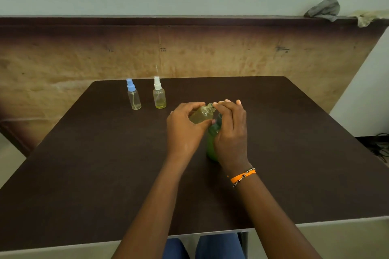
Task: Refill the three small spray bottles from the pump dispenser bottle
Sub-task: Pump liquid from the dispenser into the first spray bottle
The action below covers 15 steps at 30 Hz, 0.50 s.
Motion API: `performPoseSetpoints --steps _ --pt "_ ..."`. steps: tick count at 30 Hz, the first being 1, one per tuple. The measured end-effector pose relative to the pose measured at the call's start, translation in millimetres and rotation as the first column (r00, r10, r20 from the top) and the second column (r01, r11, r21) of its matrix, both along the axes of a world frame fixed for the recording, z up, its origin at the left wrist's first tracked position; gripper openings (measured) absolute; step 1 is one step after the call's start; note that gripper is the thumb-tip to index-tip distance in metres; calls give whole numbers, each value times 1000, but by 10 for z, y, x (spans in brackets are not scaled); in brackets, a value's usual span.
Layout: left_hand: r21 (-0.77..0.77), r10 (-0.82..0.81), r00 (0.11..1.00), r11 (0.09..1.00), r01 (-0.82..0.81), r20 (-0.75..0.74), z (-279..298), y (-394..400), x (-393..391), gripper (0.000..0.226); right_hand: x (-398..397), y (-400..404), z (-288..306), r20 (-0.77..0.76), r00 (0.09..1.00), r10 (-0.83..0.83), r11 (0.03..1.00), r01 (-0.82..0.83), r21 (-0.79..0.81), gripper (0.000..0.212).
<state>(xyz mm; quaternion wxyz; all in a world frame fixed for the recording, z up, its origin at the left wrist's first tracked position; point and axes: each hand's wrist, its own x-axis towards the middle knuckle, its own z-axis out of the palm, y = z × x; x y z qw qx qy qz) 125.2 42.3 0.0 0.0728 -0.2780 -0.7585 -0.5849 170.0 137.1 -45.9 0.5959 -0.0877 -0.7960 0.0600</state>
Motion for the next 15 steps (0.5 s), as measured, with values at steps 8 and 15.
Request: performPoseSetpoints --steps 8,15 --pt "13 -4 1000 1000 4 -17 25 14 -27 42 46 -7 156 2 1000 -3 1000 3 21 29" --pt "10 -13 1000 1000 13 -20 -11 11 -40 44 0 21 109 -23 999 26 1000 -25 5 28"
